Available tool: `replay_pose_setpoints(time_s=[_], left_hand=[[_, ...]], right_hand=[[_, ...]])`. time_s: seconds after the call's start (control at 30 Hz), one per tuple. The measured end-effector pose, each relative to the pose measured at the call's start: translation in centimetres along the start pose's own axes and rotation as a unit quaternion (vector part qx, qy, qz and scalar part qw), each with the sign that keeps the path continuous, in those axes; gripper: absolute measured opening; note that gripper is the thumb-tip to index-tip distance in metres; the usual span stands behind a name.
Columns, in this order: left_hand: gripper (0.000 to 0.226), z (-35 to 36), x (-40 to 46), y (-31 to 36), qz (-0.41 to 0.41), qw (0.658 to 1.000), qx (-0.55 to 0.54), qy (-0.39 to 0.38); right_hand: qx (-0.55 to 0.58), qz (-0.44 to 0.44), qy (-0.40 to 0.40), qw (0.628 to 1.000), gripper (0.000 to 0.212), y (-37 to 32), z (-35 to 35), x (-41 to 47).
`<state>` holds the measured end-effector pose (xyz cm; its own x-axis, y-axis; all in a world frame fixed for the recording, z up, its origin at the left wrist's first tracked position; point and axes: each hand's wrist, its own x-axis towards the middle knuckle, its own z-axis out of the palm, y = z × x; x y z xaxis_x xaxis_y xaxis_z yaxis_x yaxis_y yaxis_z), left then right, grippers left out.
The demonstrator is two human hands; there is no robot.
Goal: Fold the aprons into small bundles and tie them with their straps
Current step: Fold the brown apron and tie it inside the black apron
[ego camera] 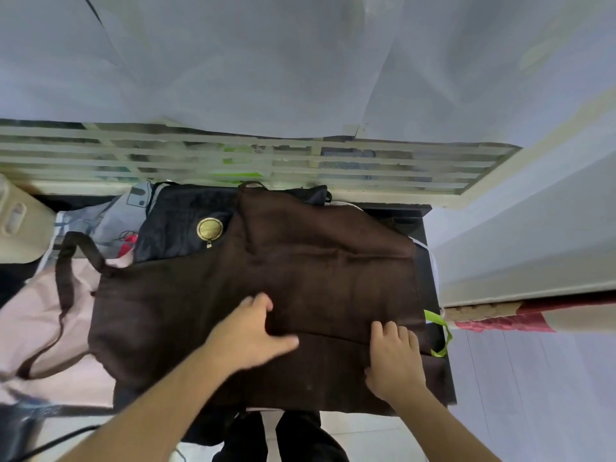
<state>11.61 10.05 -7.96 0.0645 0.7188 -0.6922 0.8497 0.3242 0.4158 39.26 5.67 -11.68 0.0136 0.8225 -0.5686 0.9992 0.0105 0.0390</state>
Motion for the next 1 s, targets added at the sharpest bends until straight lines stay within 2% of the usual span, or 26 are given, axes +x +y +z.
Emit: replay_pose_setpoints(time_s=[0.07,0.17,0.23,0.37,0.43,0.47,0.5,0.53,0.6,0.67,0.73,0.8,0.87,0.93,1.0], left_hand=[[0.077,3.0,-1.3,-0.9,-0.027,0.988,0.154,-0.018],[0.034,4.3,-2.2,-2.3,-0.005,0.976,0.215,0.036],[0.013,2.9,-2.1,-3.7,-0.045,0.986,0.154,0.045],[0.006,-2.2,-1.6,-5.9,-0.105,0.991,0.004,0.083],[0.010,-4.6,-1.4,-5.8,-0.101,0.986,-0.075,0.108],[0.017,-5.8,-1.4,-5.4,-0.094,0.981,-0.124,0.119],[0.021,-6.9,-1.3,-4.8,-0.084,0.971,-0.183,0.129],[0.023,-7.9,-1.2,-4.1,-0.073,0.959,-0.236,0.140],[0.023,-9.4,-0.7,-2.6,-0.054,0.939,-0.305,0.147],[0.014,-9.9,0.1,-1.5,-0.053,0.945,-0.302,0.115],[0.022,-9.1,0.8,-1.3,-0.076,0.969,-0.228,0.064],[0.035,-7.1,1.7,-2.3,-0.100,0.992,-0.071,0.027],[0.039,-4.2,2.2,-3.6,-0.111,0.994,0.019,0.004],[0.029,-1.6,2.4,-4.7,-0.114,0.994,0.005,0.001],[0.012,-0.3,2.5,-5.1,-0.105,0.994,-0.026,0.033]], right_hand=[[0.005,-0.008,-0.002,1.000,0.067,0.2,0.5,0.1],[0.017,-0.025,-0.041,0.999,0.044,1.5,0.2,0.1],[-0.020,-0.014,-0.064,0.998,0.030,3.1,-0.7,-0.2],[-0.046,0.067,-0.098,0.992,0.022,7.7,-2.7,-0.7],[0.058,0.106,-0.097,0.988,0.019,9.9,-3.9,-0.1],[0.136,0.119,-0.082,0.980,0.009,11.1,-4.4,0.5],[0.222,0.129,-0.059,0.965,0.006,11.8,-5.2,1.0],[0.301,0.142,-0.032,0.942,0.015,12.5,-6.2,1.6],[0.454,0.164,0.018,0.876,0.023,13.5,-7.5,2.7],[0.537,0.180,0.051,0.823,0.024,13.7,-8.3,3.7],[0.566,0.196,0.079,0.797,0.019,13.3,-8.2,4.7],[0.550,0.203,0.092,0.805,0.016,12.3,-7.5,5.5],[0.508,0.203,0.097,0.831,0.013,11.4,-6.4,6.1],[0.477,0.200,0.086,0.851,0.013,10.8,-5.1,6.2],[0.450,0.197,0.097,0.866,0.013,10.4,-4.3,5.9]])
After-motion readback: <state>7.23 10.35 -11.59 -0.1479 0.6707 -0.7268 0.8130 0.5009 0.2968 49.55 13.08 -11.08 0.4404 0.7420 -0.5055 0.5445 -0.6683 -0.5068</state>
